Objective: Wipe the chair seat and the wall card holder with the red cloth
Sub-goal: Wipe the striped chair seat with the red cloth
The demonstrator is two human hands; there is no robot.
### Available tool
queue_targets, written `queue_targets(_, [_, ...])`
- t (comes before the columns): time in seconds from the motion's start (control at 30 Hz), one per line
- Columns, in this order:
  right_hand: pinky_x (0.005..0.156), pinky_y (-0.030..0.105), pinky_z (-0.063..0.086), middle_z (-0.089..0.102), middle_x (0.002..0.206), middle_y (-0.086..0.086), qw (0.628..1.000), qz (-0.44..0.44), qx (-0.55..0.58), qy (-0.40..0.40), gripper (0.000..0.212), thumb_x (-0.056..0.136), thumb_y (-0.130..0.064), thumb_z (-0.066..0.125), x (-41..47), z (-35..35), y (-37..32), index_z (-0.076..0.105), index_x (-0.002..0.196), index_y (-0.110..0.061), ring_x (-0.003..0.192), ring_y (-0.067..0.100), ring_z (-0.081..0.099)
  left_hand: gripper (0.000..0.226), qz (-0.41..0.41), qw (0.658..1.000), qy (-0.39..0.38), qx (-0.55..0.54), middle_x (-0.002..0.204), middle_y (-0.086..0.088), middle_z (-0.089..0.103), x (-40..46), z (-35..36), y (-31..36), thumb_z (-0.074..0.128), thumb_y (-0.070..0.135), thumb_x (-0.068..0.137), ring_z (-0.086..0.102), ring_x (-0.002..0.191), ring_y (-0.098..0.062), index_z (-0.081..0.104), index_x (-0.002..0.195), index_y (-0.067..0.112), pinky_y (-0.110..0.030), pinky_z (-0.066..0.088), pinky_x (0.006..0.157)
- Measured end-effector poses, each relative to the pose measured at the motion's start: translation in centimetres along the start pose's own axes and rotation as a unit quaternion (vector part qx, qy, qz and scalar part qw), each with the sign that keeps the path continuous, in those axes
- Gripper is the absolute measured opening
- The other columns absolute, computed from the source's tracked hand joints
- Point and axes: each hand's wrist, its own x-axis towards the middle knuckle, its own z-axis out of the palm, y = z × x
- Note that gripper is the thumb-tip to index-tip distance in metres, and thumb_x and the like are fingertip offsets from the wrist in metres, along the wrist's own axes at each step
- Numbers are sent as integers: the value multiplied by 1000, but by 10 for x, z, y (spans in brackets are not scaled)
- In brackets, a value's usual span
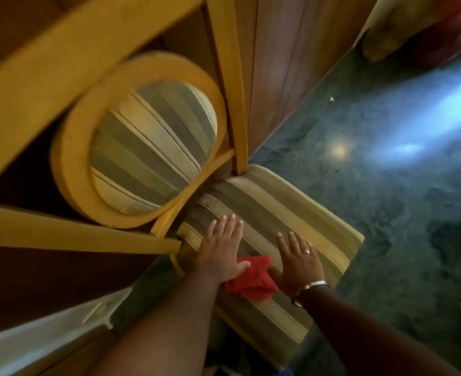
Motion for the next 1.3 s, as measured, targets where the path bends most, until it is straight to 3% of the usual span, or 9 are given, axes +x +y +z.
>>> queue_targets(0.17, [113, 38, 11, -2, 156, 12, 995, -18, 61, -81, 67, 94, -44, 28, 12, 64, -22, -4, 146, -17, 143, 26, -2, 90, -24, 999, -31, -32, 164, -10, -4, 14, 68, 10, 48, 55, 93, -4, 152, -29, -7, 153, 18, -48, 1, 123])
queue_targets(0.3, [111, 42, 21, 6, 156, 10, 993, -40, 64, -93, 91, 82, -53, 50, 26, 75, -33, -5, 146, -20, 142, 30, 6, 71, 3, 995, -4, -96, 164, -6, 6, 8, 96, 9, 46, 44, 98, 0, 152, -26, 7, 154, 24, -45, 0, 122])
queue_targets(0.4, [91, 36, 42, 45, 129, 10, 988, -37, 116, -93, 72, 80, -46, 58, 28, 68, -33, 27, 141, -23, 117, 29, 46, 43, -22, 973, 4, -232, 147, -2, 47, -5, 95, 12, 53, 30, 97, 36, 141, -24, 46, 139, 22, -38, 28, 116])
queue_targets(0.47, [75, 27, 44, 49, 107, 5, 985, -57, 131, -97, 41, 82, -40, 56, 22, 54, -32, 53, 119, -24, 94, 20, 52, 28, -48, 957, 2, -286, 121, 1, 61, -13, 82, 11, 61, 23, 93, 56, 117, -20, 59, 121, 24, -33, 48, 95])
queue_targets(0.53, [68, 24, 40, 44, 98, -1, 977, -69, 173, -107, 26, 81, -36, 59, 13, 32, -33, 63, 103, -23, 82, 16, 50, 23, -41, 955, 8, -294, 112, 1, 62, -22, 56, 8, 64, 20, 91, 59, 106, -17, 62, 113, 24, -31, 51, 88])
queue_targets(0.67, [71, 24, 43, 59, 95, 0, 972, -92, 195, -89, 20, 81, -29, 58, 0, -45, -52, 66, 98, -22, 87, 19, 58, 20, -20, 959, 46, -280, 112, 1, 65, -45, -26, -11, 63, 17, 90, 60, 106, -15, 65, 110, 22, -32, 52, 91])
queue_targets(0.93, [80, 33, 46, 69, 97, 1, 957, -253, 85, 112, 25, 86, -35, 50, -25, -279, -110, 66, 103, -25, 91, 22, 63, 17, -14, 939, 250, -234, 103, -4, 70, -111, -248, -52, 67, 23, 87, 63, 100, -21, 69, 102, 17, -36, 51, 85])
queue_targets(1.1, [70, 30, 44, 71, 89, 4, 891, -363, 87, 257, 22, 83, -33, 57, -84, -417, -158, 69, 97, -22, 82, 24, 63, 18, 2, 902, 389, -187, 96, -4, 73, -197, -375, -82, 74, 28, 82, 64, 90, -20, 74, 97, 17, -31, 45, 76])
queue_targets(1.3, [71, 33, 49, 71, 89, -5, 790, -514, 99, 319, 20, 79, -32, 61, -165, -519, -258, 67, 98, -27, 81, 13, 63, 24, -14, 843, 527, -103, 92, 0, 74, -344, -452, -137, 77, 32, 78, 63, 83, -6, 76, 98, 18, -14, 43, 75])
